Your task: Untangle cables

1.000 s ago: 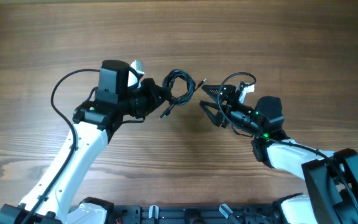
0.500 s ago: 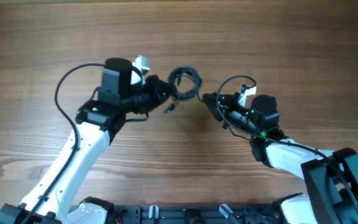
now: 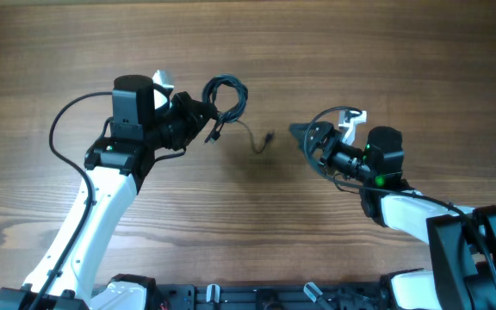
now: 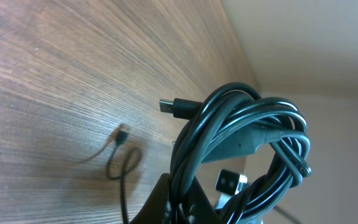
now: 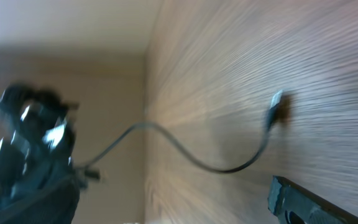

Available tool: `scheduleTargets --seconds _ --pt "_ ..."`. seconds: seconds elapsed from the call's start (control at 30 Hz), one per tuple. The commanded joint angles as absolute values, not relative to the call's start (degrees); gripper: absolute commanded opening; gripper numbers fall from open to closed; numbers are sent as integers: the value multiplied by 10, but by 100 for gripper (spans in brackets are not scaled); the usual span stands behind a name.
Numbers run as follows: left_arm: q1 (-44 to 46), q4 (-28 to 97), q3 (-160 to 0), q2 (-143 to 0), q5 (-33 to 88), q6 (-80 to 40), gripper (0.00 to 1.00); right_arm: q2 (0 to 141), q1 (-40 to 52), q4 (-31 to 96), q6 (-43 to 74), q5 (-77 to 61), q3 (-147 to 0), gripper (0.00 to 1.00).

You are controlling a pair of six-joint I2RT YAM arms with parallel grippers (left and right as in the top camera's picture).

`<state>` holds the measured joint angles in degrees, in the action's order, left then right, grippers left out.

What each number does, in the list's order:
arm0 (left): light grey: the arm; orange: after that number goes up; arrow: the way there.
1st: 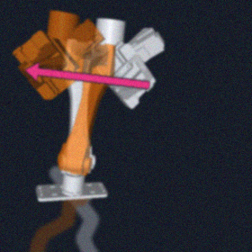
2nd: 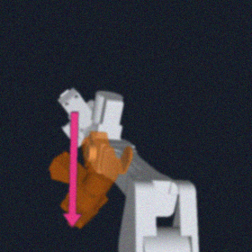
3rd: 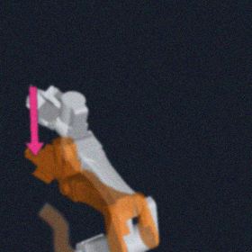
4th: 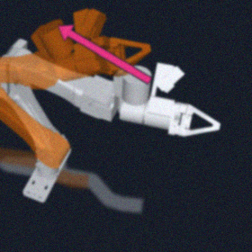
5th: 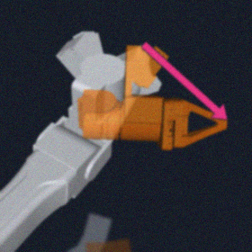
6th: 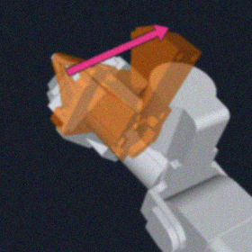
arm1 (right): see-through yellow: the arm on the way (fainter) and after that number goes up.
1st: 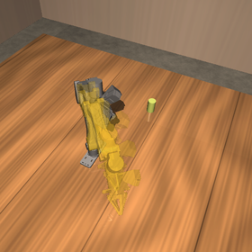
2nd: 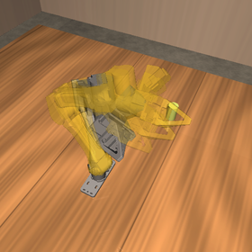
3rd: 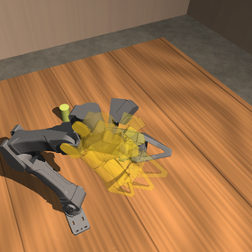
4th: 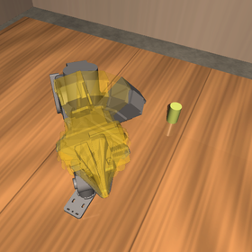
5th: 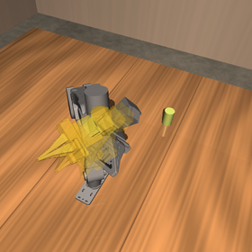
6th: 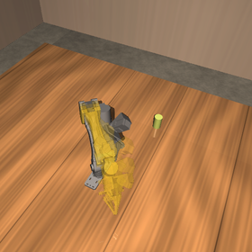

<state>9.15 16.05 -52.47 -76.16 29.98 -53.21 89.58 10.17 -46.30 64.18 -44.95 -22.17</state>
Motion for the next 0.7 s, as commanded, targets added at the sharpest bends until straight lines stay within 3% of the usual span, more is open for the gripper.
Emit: scheduleTargets --seconds 0.0,0.17,0.27,0.37,0.67 --pt "89 161 -532 -750 273 -642 4 892 101 -500 569 -552 -223 100" --pt "98 186 -531 -750 264 -801 4 840 147 -619 572 -545 -231 99" --pt "138 187 -531 -750 233 -875 4 834 223 -612 509 -439 -240 99" --pt "177 187 -532 -750 222 -875 4 834 264 -573 470 -316 -240 99" --pt "257 187 -532 -750 183 -909 4 834 279 -542 435 -290 -240 77"
